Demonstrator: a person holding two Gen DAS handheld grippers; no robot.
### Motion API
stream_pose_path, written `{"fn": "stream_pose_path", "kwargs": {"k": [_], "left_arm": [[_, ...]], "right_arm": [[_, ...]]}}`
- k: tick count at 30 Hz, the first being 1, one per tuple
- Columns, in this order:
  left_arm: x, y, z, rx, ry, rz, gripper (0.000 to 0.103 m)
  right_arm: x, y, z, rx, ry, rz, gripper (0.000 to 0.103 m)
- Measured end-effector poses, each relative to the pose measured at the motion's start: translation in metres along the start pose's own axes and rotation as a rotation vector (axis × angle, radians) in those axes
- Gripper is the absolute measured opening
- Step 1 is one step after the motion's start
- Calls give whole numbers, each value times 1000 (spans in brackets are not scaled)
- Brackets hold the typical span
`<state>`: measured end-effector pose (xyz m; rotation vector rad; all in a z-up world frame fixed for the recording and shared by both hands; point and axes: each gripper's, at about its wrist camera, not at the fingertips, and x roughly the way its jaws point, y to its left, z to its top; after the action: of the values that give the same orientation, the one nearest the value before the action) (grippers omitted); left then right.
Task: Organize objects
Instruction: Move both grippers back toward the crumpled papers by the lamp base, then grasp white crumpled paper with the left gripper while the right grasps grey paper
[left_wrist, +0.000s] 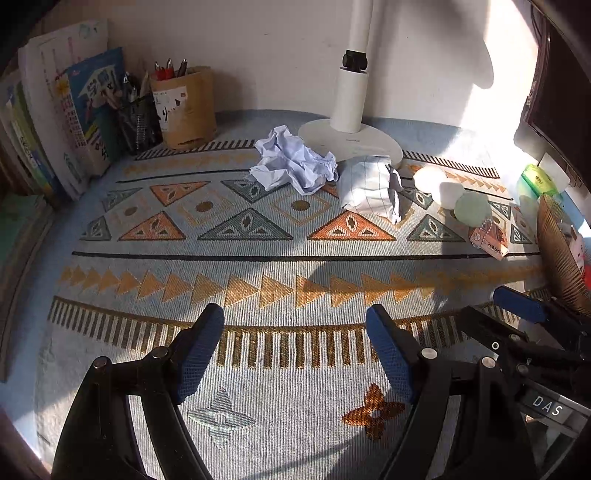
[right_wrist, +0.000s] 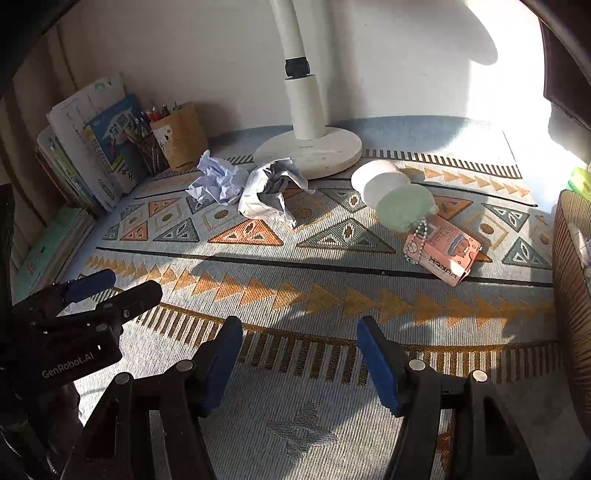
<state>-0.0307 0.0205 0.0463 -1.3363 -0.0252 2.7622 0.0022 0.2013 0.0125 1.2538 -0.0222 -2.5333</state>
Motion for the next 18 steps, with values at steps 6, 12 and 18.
{"fn": "stream_pose_path", "kwargs": {"k": [6, 12, 18], "left_arm": [[17, 35, 69, 38, -72, -83, 80], [99, 59, 112, -125, 67, -269, 80], [137, 47, 117, -109, 63, -265, 70]], "right_arm": [[1, 32, 64, -47, -41, 70, 64], [77, 25, 85, 32, 24, 98, 64], [107, 25, 100, 32, 23, 142, 30]]}}
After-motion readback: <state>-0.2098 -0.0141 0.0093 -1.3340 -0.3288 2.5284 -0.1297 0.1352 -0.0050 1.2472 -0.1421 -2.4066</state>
